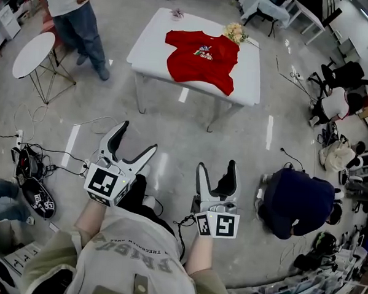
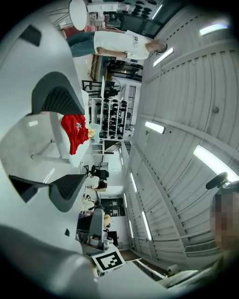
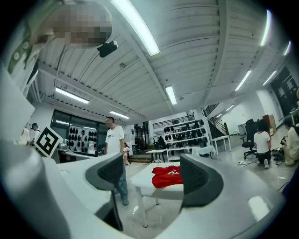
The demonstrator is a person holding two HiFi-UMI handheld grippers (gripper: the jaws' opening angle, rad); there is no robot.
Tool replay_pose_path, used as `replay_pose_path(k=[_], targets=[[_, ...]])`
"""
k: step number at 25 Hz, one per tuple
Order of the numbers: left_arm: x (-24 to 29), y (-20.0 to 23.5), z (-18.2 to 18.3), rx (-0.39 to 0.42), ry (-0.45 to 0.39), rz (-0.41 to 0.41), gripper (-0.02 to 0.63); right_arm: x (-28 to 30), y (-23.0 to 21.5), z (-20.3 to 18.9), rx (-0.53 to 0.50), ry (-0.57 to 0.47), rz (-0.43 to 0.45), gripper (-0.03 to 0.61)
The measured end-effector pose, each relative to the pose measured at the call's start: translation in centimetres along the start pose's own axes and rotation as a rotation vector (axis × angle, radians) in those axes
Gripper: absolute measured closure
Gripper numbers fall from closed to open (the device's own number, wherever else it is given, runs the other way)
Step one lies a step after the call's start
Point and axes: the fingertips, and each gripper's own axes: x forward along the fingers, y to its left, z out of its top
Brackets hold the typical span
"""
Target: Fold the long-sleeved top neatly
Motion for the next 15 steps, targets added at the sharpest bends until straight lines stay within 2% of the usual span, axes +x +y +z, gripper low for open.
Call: replay_pose_path(k=[5,15], targets=[[4.7,2.9,-0.1,0.013,0.025,-0.03,0.232,4.6,-0.9,-0.8,-0.015,0.016,-0.015,0.21],[14.1,10.2,2.6,0.035,0.027,-0.112,0.232,15.1,-2.7,-1.3,-0.062,0.029,-0.085,0.21]])
